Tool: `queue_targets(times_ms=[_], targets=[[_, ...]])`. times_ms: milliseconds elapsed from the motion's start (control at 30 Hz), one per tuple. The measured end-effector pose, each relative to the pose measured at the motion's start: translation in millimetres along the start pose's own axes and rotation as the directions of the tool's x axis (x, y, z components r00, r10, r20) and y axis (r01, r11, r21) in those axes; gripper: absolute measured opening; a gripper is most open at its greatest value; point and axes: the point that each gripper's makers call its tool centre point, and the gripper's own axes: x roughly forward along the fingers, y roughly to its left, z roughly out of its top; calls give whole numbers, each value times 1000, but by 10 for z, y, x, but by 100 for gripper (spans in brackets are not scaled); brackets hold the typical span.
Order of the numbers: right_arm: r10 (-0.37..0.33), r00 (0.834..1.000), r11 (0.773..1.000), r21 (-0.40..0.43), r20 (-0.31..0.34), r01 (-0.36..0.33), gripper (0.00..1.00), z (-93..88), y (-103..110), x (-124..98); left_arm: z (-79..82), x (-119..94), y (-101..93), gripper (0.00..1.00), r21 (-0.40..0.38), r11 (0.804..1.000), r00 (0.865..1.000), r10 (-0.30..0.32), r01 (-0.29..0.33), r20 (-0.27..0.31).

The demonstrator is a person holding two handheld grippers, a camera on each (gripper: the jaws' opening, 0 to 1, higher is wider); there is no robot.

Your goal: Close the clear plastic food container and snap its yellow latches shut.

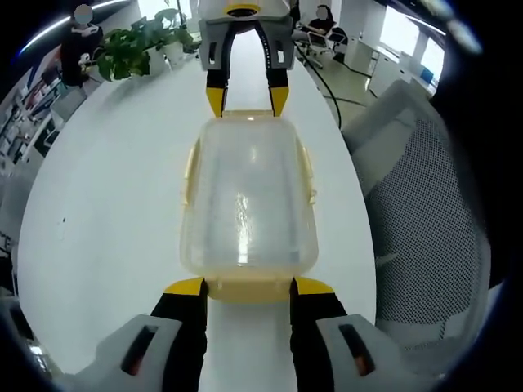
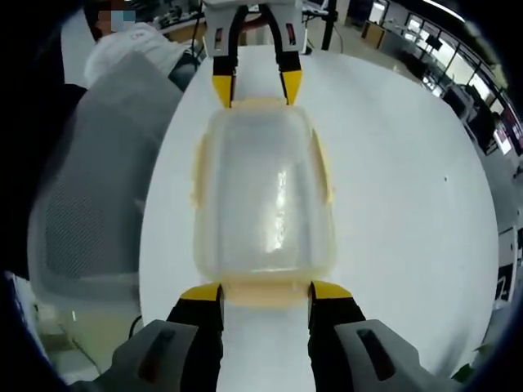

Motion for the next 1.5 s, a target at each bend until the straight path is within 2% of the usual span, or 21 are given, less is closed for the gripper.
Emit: queue_targets(times_ms=[433, 967, 1100, 1500], targets=[[-3, 1000, 1000, 8, -5, 3, 40, -125, 13, -29, 102, 70, -5, 38, 4, 1000, 1000, -3, 3, 8], [11, 1000, 1000, 11, -9, -11, 40, -144, -9, -6, 102, 90, 4, 39, -19, 999, 999, -26, 26, 24], [11, 1000, 1000, 5, -10, -11, 40, -154, -6, 1, 105, 150, -19, 39, -19, 999, 1000, -30, 30, 9], [-1, 1000, 1000, 15, -1, 1, 40, -241, -14, 1, 151, 178, 5, 39, -16, 1000, 1000, -26, 26, 16]])
